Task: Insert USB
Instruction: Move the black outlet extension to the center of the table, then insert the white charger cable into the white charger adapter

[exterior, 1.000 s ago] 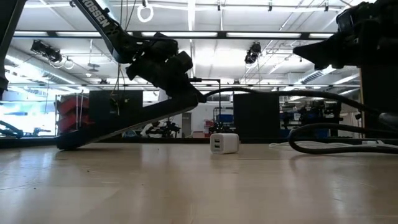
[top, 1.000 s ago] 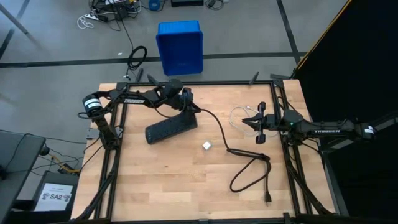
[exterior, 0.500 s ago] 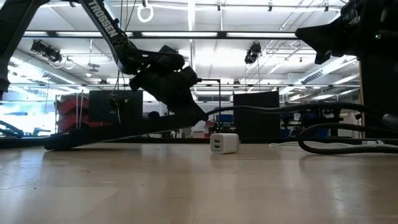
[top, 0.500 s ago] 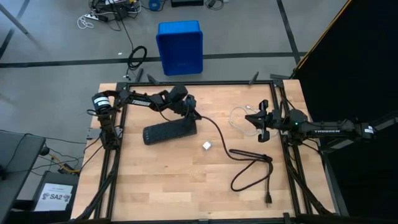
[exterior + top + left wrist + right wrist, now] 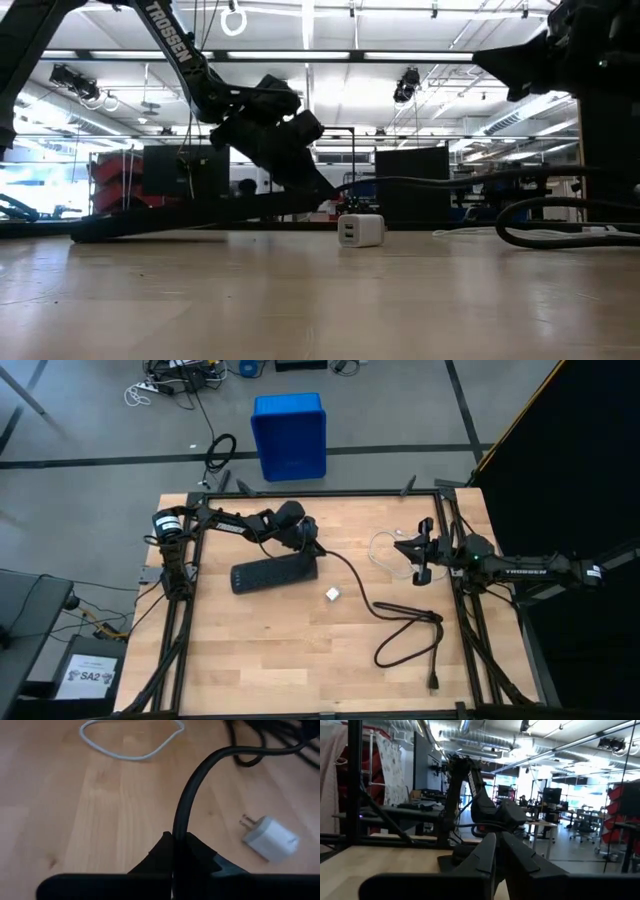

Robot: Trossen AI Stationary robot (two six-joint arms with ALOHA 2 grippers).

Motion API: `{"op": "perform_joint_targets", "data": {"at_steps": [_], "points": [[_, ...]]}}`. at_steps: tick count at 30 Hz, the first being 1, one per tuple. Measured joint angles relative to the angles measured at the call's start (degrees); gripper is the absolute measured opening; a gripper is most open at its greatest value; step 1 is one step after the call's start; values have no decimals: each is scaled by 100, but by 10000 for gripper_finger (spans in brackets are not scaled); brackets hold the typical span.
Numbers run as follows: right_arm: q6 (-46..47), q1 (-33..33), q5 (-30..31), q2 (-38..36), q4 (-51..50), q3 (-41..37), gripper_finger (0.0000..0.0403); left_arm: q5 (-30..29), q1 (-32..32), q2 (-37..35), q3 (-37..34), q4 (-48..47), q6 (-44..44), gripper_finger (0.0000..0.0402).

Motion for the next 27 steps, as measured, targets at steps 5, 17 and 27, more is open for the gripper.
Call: {"op": "perform_joint_targets", "data": {"at_steps": [5,17,27], "points": [[51,0,-2,0,-76,2,12,-207,21,83,0,-72,134,15],[58,-2,305,29,-289,4,42,-262,234,563,2,486,-237,56],[156,-2,626,323,-332,4,53,-153,197,353,63,769,-273,170]]}}
